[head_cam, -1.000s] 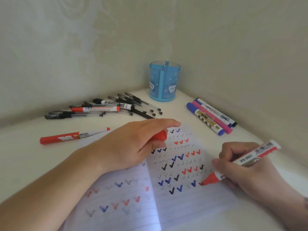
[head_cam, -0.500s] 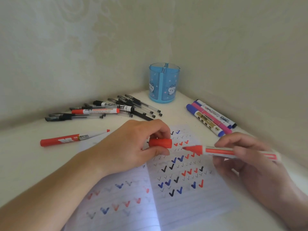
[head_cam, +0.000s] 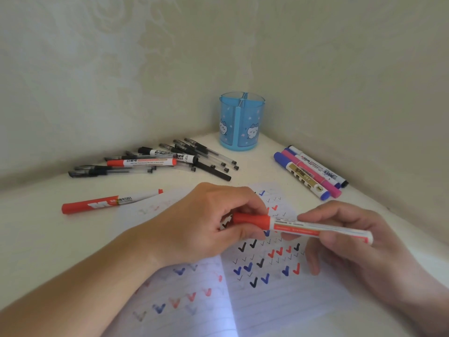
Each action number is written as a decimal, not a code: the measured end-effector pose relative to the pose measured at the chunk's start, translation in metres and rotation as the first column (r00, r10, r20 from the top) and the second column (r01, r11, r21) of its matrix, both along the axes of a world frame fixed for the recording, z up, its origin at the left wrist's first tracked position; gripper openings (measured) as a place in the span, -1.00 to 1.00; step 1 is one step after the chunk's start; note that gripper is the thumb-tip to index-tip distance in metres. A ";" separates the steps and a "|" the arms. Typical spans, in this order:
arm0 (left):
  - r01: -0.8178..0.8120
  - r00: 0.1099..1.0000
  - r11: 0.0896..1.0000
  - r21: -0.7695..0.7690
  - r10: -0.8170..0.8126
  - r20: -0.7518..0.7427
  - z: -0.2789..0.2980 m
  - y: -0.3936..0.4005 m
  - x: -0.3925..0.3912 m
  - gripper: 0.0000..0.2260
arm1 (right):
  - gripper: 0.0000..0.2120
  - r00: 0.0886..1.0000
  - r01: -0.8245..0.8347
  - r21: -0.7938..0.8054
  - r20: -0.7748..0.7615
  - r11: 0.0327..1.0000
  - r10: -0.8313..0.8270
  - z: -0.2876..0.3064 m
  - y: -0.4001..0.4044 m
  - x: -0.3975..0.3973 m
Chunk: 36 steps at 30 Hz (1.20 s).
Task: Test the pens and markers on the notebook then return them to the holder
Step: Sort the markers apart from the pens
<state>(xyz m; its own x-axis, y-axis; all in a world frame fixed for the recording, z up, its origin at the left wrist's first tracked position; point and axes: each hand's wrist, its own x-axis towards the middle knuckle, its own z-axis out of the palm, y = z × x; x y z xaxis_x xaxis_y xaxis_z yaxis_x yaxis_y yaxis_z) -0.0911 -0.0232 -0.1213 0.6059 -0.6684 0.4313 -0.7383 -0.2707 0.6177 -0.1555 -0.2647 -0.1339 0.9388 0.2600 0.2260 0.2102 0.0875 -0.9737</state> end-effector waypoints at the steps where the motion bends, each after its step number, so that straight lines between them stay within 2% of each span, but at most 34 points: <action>1: 0.002 1.000 1.000 -0.023 -0.002 -0.023 -0.001 -0.001 -0.001 -0.81 | -0.64 1.000 -0.009 0.017 0.001 1.000 0.009 -0.002 0.000 0.000; 6: -0.032 0.992 0.997 -0.067 0.024 -0.121 -0.008 -0.002 -0.002 -0.82 | -0.58 0.999 0.047 -0.110 0.027 0.993 -0.045 -0.010 0.000 -0.002; 10: -0.032 0.993 0.997 -0.066 0.025 -0.111 -0.008 -0.003 -0.004 -0.82 | -0.58 0.997 0.061 -0.163 0.054 0.985 -0.053 -0.016 -0.005 -0.001; 12: -0.041 0.994 0.994 -0.097 0.032 -0.101 -0.007 -0.003 -0.003 -0.82 | -0.65 0.999 0.030 -0.163 0.049 0.986 -0.023 -0.012 -0.001 -0.001; 14: -0.042 0.997 0.994 -0.098 0.035 -0.074 -0.005 -0.003 0.000 -0.84 | -0.83 0.997 0.033 -0.173 0.072 0.984 -0.021 -0.006 0.005 -0.001; 15: -0.042 0.998 0.995 -0.086 0.037 -0.056 -0.004 -0.003 0.002 -0.83 | -0.88 0.994 0.068 -0.179 0.099 0.982 -0.050 -0.004 0.007 -0.001; 17: -0.053 0.999 0.996 -0.069 0.053 -0.006 -0.003 0.001 0.007 -0.82 | -0.82 0.967 0.208 -0.226 0.191 0.952 -0.166 -0.003 0.008 -0.001; 19: -0.083 0.995 0.995 -0.053 0.086 0.047 -0.002 0.005 0.010 -0.78 | -0.73 0.898 0.395 -0.313 0.331 0.864 -0.291 -0.003 0.004 0.001; 20: -0.098 0.993 0.994 -0.044 0.101 0.057 -0.002 0.007 0.011 -0.76 | -0.78 0.859 0.462 -0.364 0.412 0.809 -0.305 -0.003 0.002 0.003; 23: -0.120 0.989 0.993 0.010 0.118 0.086 0.000 0.010 0.013 -0.78 | -0.84 0.701 0.629 -0.510 0.698 0.587 -0.146 -0.002 0.005 0.009; 25: -0.183 0.983 0.979 0.089 0.180 0.041 0.007 0.014 0.017 -0.73 | -0.78 0.617 0.727 -0.517 0.781 0.452 -0.100 0.000 0.008 0.014; 27: -0.312 0.948 0.944 0.110 0.317 -0.029 0.015 0.030 0.031 -0.64 | -0.79 0.591 0.797 -0.510 0.768 0.324 -0.246 0.006 0.007 0.022; 30: -0.517 0.846 0.844 0.144 0.529 -0.067 0.028 0.077 0.055 -0.73 | -0.86 0.633 0.736 -0.669 0.626 0.104 -0.455 0.011 0.005 0.038; 32: -0.556 0.800 0.775 0.301 0.597 -0.059 0.034 0.110 0.062 -0.73 | -0.88 0.650 0.678 -0.735 0.601 -0.002 -0.464 0.010 0.005 0.047; 36: -0.521 0.727 0.573 0.632 0.686 -0.022 0.035 0.152 0.060 -0.59 | -0.87 0.689 0.632 -0.765 0.629 -0.127 -0.360 0.003 0.003 0.057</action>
<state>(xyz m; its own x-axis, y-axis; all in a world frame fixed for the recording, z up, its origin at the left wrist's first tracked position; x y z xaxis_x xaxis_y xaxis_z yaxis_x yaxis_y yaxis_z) -0.0314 0.1290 -0.0859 0.9817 -0.1605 -0.1021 -0.1197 -0.9385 0.3239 -0.0988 -0.2615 -0.1305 0.8914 -0.1623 0.4232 -0.1460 -0.9867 -0.0708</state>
